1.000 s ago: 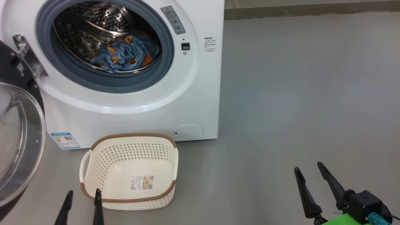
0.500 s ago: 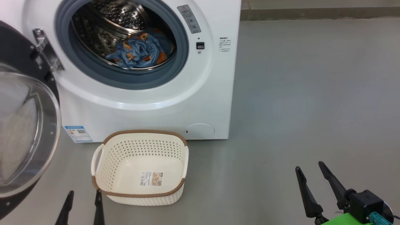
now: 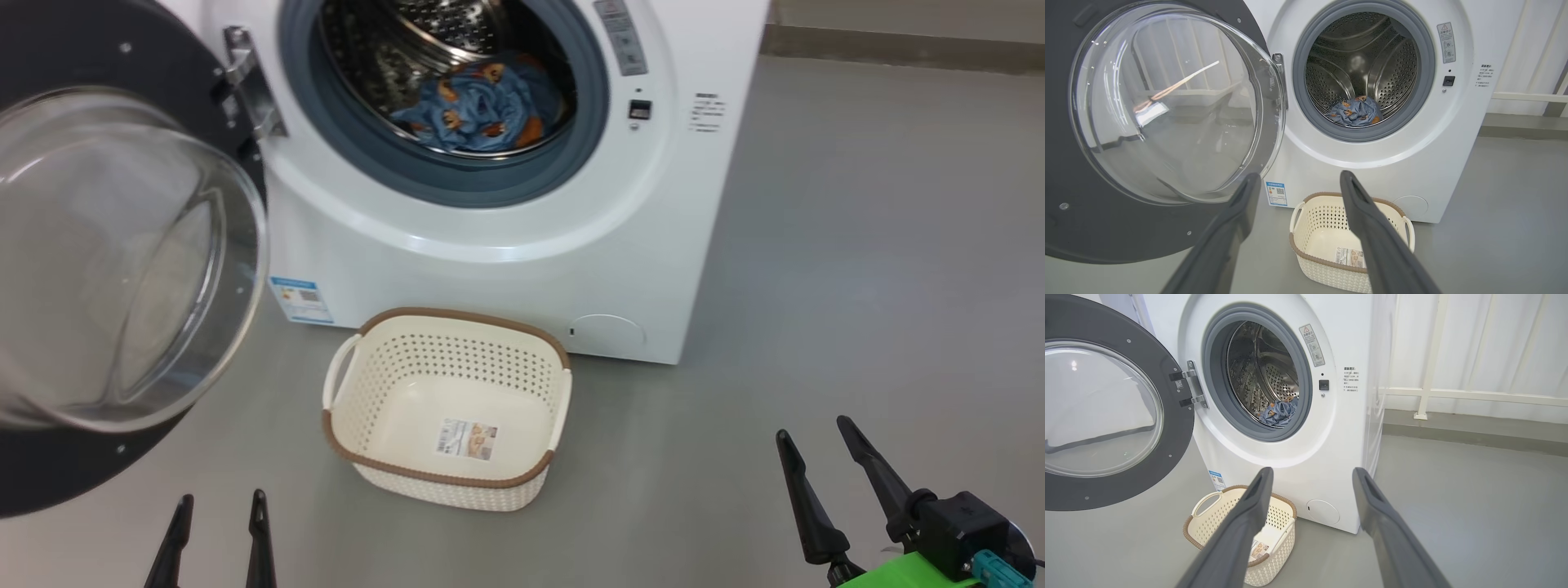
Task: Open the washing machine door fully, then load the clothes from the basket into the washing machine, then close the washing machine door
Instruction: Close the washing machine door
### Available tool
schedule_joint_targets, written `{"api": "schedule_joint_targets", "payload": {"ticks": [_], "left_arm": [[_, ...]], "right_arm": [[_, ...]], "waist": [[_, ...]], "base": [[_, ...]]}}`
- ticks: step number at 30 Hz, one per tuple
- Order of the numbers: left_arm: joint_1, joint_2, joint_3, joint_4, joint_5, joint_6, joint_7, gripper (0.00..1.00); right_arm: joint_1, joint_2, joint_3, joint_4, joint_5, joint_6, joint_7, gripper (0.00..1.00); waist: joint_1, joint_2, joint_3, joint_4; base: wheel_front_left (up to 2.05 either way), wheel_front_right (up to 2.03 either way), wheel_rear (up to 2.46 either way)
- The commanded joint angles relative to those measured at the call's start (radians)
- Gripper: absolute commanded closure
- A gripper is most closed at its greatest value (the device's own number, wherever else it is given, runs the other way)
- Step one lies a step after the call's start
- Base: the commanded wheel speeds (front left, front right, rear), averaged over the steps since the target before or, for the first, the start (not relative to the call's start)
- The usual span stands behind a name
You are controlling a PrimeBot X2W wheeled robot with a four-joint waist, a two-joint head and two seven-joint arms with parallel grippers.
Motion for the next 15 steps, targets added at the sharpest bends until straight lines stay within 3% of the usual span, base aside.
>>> {"api": "schedule_joint_targets", "payload": {"ticks": [1, 15], "left_arm": [[-0.050, 0.008, 0.037, -0.030, -0.001, 0.009, -0.012, 0.00], [-0.063, 0.009, 0.036, -0.031, -0.001, 0.006, -0.017, 0.00]], "right_arm": [[-0.013, -0.016, 0.021, -0.031, 0.001, 0.006, 0.000, 0.00], [-0.033, -0.019, 0.053, -0.026, 0.004, 0.006, 0.002, 0.00]], "waist": [[0.0000, 0.0000, 0.007, 0.057], [0.0000, 0.0000, 0.005, 0.220]], "base": [[0.00, 0.00, 0.00], [0.00, 0.00, 0.00]]}}
